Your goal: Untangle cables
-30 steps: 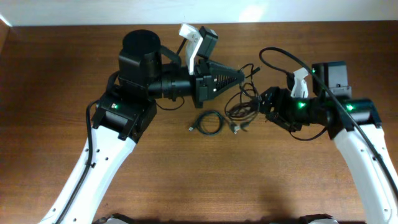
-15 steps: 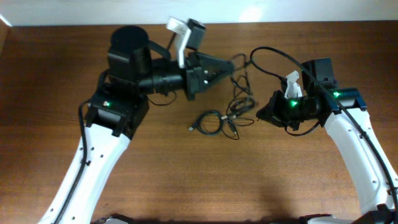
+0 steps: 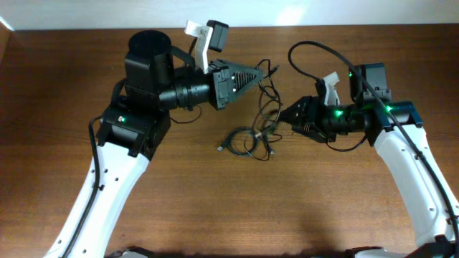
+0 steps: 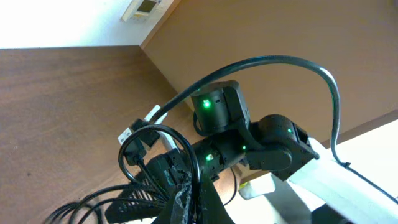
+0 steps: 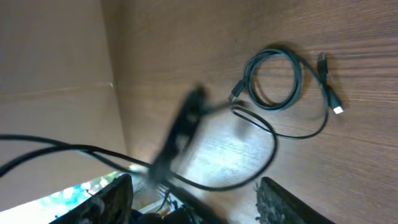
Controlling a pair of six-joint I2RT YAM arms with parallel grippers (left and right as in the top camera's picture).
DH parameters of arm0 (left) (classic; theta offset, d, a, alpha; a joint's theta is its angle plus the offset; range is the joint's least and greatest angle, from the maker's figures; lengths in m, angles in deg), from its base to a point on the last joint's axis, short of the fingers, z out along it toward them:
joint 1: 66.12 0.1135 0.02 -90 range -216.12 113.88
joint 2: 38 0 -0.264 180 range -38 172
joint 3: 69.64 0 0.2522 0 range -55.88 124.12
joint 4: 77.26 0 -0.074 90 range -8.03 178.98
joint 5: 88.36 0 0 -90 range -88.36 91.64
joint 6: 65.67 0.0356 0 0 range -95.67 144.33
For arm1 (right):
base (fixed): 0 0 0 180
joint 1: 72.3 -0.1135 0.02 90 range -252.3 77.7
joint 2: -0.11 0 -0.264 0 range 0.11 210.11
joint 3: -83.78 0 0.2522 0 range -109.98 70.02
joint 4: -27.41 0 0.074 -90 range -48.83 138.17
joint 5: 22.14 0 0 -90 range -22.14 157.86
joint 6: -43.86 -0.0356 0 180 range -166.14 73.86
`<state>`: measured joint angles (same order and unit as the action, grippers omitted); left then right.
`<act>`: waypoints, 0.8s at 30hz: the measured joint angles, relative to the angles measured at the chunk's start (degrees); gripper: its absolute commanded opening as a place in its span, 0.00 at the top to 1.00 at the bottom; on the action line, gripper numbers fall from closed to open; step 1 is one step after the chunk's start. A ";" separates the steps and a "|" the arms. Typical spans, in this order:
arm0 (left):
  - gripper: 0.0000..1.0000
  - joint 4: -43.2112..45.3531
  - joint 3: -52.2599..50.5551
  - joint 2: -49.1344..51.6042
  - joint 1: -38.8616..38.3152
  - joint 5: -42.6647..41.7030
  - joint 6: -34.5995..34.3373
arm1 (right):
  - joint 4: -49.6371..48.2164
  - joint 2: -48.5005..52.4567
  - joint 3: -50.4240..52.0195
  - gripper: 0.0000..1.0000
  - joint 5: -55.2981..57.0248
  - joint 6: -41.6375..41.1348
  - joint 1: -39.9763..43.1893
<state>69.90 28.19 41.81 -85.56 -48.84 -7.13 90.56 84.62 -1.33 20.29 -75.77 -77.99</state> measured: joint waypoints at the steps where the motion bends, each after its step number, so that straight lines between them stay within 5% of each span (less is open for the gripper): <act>1: 1.00 0.02 0.00 0.00 0.00 -0.02 -0.76 | 0.02 0.00 0.00 0.34 -0.28 0.02 0.00; 24: 1.00 5.25 -0.04 0.00 0.00 -0.35 -8.98 | -4.04 0.00 0.00 0.27 9.88 -3.41 -3.85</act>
<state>75.15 28.15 41.81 -85.56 -49.19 -16.11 86.51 84.62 -1.33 30.17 -79.18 -81.84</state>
